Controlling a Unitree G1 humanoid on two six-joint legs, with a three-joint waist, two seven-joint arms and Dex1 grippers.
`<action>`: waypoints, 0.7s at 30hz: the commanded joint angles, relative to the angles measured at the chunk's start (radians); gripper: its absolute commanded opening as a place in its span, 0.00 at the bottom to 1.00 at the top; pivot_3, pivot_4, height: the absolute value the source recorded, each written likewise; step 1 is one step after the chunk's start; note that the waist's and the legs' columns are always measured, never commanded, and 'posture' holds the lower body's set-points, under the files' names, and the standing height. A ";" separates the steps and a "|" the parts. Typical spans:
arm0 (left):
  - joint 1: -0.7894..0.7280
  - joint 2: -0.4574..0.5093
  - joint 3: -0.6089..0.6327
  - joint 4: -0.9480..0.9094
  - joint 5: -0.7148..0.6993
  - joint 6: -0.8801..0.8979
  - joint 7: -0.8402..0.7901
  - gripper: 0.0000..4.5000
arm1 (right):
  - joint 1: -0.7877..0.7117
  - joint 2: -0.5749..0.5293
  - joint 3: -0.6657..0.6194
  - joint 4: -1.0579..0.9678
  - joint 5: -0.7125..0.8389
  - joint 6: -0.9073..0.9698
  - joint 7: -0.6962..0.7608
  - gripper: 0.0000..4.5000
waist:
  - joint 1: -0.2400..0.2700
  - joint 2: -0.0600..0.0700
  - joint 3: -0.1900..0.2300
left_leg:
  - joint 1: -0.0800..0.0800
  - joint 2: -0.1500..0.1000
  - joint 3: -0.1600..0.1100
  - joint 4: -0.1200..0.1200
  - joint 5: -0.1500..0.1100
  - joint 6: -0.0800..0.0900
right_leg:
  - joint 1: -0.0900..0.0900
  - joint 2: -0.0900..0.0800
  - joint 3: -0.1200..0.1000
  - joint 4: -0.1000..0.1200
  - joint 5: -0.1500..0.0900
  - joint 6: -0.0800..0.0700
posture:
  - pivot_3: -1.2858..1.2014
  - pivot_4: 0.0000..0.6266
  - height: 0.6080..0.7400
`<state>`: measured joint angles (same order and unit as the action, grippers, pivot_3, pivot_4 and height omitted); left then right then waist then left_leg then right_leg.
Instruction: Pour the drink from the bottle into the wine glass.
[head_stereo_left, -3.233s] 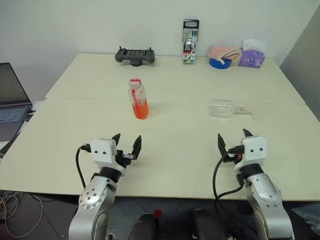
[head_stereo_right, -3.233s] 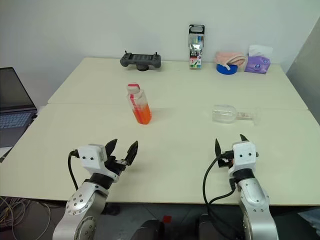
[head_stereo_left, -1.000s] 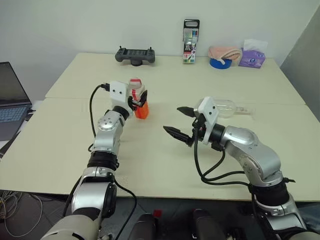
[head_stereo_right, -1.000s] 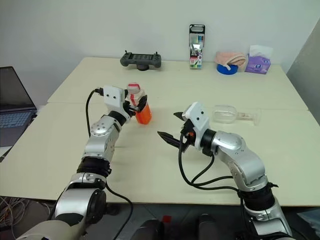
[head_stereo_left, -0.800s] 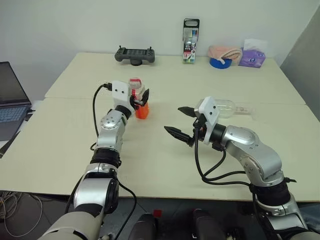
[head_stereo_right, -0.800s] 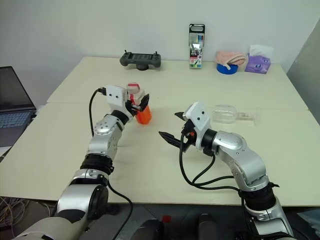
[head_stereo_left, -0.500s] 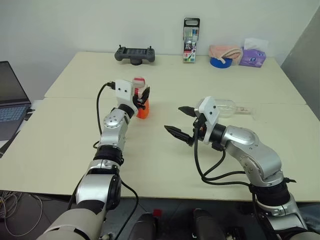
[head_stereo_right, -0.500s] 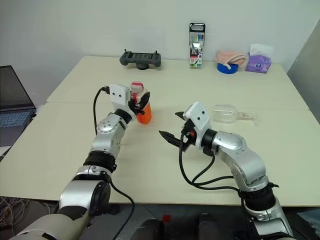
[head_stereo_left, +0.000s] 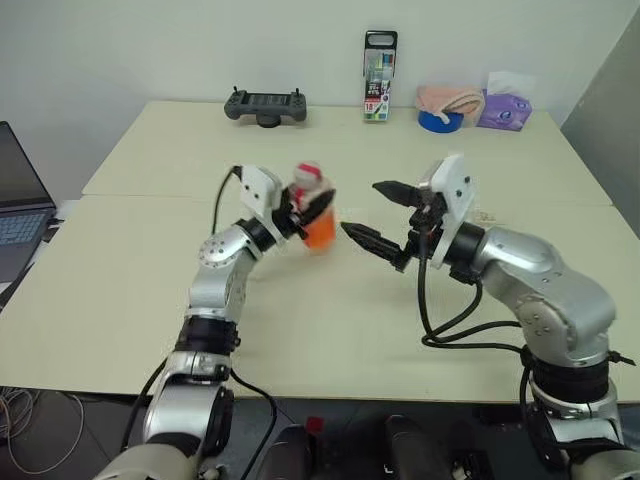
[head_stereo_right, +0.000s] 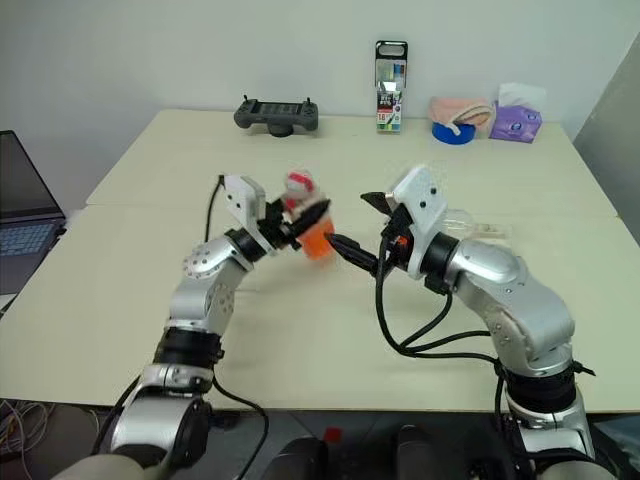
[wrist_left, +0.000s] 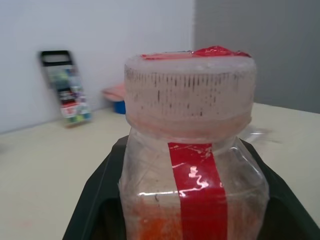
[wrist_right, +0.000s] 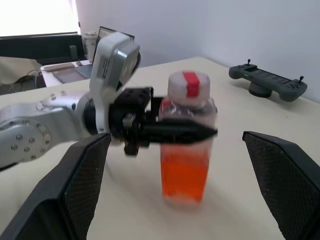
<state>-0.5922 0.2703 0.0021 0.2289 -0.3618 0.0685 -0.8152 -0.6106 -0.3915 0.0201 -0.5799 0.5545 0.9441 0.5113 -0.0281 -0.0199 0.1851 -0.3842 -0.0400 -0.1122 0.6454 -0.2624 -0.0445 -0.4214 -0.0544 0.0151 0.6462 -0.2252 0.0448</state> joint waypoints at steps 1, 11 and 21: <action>0.069 -0.003 -0.049 -0.223 -0.067 0.094 -0.026 0.44 | -0.042 0.024 -0.052 -0.055 0.081 0.100 -0.066 1.00 | -0.003 0.000 0.000 | 0.000 0.000 0.000 0.000 0.000 0.000 | 0.000 0.000 0.000 0.000 0.000 0.000 | 0.52 0.24 1.00; 0.130 -0.045 -0.112 -0.326 -0.052 0.147 -0.002 0.43 | 0.007 -0.006 -0.016 -0.099 0.138 0.165 -0.113 1.00 | -0.002 0.000 0.000 | 0.002 -0.001 0.002 0.002 0.002 0.002 | 0.002 0.001 0.001 0.001 0.000 0.001 | 0.52 0.24 1.00; 0.113 -0.027 -0.111 -0.295 -0.040 0.143 -0.020 0.43 | -0.003 0.050 0.007 -0.092 0.120 0.127 -0.182 0.65 | -0.003 0.000 0.000 | 0.002 0.000 0.002 0.001 0.002 0.003 | 0.001 0.001 0.001 0.001 0.001 -0.001 | 0.52 0.24 1.00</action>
<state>-0.4598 0.2428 -0.1112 -0.0429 -0.3975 0.2280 -0.8321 -0.5930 -0.3502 0.0255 -0.6331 0.6614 1.1048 0.3270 -0.0307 -0.0199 0.1851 -0.3825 -0.0403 -0.1103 0.6466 -0.2603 -0.0416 -0.4200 -0.0532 0.0159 0.6472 -0.2242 0.0443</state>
